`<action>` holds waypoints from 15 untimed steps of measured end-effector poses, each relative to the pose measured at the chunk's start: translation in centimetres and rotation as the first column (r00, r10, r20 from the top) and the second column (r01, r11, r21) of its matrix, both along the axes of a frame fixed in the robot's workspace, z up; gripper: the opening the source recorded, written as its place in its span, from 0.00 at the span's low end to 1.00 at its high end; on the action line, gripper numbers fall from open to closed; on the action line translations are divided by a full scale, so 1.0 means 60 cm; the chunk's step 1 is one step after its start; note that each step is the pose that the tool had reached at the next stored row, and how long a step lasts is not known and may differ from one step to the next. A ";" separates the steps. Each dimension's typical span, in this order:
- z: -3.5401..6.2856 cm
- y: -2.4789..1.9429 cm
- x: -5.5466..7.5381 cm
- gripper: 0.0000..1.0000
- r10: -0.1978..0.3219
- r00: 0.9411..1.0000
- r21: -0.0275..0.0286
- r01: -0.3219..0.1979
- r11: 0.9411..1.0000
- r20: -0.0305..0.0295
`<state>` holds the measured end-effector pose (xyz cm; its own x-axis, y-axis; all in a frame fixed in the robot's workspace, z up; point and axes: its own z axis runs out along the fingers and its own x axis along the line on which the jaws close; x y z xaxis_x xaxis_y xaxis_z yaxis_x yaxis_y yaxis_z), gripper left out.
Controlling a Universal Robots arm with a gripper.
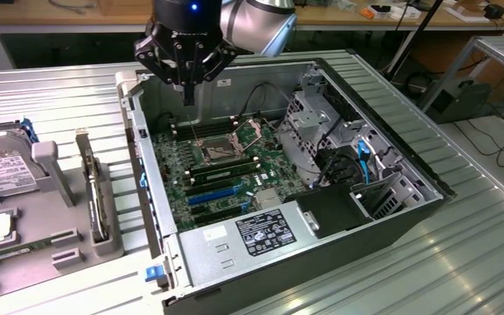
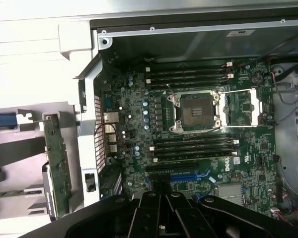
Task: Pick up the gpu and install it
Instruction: 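Reach for the gpu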
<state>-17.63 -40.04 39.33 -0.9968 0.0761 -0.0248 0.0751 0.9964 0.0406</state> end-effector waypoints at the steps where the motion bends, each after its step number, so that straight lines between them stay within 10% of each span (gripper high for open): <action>1: 0.000 -0.0001 -0.001 0.11 0.000 1.000 0.000 0.000 1.000 0.000; 15: 0.000 -0.0032 -0.012 0.11 0.000 1.000 0.000 0.000 1.000 0.000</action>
<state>-18.36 -40.23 39.33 -0.9968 0.0761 -0.0247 0.0751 0.9964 0.0405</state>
